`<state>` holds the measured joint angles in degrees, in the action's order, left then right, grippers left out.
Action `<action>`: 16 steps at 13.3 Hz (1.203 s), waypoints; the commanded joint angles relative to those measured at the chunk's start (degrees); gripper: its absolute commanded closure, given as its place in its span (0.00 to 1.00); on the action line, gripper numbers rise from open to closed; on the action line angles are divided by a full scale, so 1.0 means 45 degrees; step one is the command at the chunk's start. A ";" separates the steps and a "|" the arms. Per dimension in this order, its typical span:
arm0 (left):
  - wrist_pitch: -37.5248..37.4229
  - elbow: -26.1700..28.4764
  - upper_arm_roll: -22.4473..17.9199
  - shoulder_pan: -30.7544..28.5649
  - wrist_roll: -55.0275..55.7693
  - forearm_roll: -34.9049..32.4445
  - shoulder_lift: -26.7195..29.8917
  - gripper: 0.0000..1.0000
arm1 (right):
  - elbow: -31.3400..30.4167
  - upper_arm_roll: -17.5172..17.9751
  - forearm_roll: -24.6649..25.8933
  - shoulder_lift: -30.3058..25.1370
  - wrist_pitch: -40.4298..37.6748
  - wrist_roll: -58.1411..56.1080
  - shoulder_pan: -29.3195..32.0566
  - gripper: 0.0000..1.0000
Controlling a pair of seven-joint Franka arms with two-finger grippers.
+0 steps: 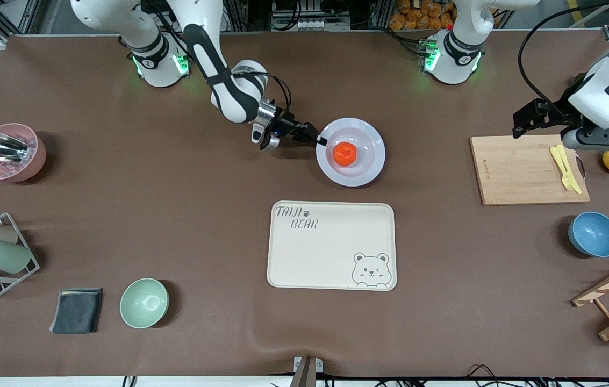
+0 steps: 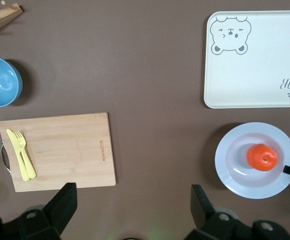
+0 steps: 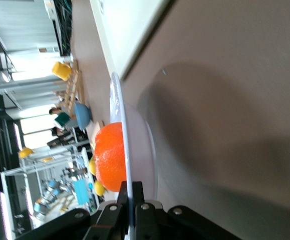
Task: Place orange and plate with both arms
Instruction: 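Carry the plate with the right gripper onto the bear tray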
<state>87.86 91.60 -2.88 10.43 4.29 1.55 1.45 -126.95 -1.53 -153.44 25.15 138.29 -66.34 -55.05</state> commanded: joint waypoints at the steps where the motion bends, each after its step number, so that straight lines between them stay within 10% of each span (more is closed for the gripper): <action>1: -0.0247 -0.0120 -0.0122 -0.0032 -0.0094 0.0086 0.0224 0.00 | -0.0052 0.0125 -0.2815 -0.0724 0.0148 -0.0397 0.0358 1.00; 16: -0.0345 -0.0198 -0.0063 -0.0092 -0.0154 0.0046 0.0107 0.00 | 0.6997 0.0086 -0.0413 0.4273 0.2804 -0.0394 0.3504 1.00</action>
<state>87.39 91.29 -3.16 9.62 4.26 1.55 1.86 -100.17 -1.87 -149.24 41.30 150.08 -63.87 -39.97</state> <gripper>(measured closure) 0.000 0.952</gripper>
